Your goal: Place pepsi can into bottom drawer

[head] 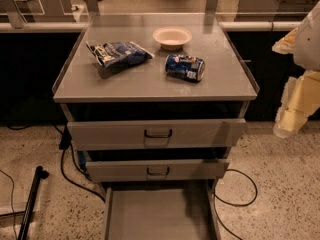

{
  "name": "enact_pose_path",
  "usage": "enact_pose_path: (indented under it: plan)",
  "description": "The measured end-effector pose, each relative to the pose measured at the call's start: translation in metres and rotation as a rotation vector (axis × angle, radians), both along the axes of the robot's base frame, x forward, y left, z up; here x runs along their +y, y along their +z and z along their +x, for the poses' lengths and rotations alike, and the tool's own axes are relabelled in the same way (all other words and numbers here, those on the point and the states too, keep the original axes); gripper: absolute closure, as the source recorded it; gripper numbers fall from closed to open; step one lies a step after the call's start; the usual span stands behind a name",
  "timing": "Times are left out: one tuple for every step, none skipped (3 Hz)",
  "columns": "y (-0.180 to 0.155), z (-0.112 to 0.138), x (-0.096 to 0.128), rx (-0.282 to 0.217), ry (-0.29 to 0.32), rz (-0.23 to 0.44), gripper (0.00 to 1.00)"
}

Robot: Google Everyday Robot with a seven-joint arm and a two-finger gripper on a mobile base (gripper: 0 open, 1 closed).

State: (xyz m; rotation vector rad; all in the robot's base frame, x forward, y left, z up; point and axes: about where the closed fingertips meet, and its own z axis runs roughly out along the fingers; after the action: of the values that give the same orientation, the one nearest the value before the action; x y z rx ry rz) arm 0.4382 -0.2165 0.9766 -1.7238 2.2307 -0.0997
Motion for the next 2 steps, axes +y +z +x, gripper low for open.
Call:
enact_pose_path:
  plan:
    - [0.001,0.000,0.000,-0.003,0.000,0.000,0.00]
    - [0.003,0.014,0.014,-0.024,0.035,0.014,0.00]
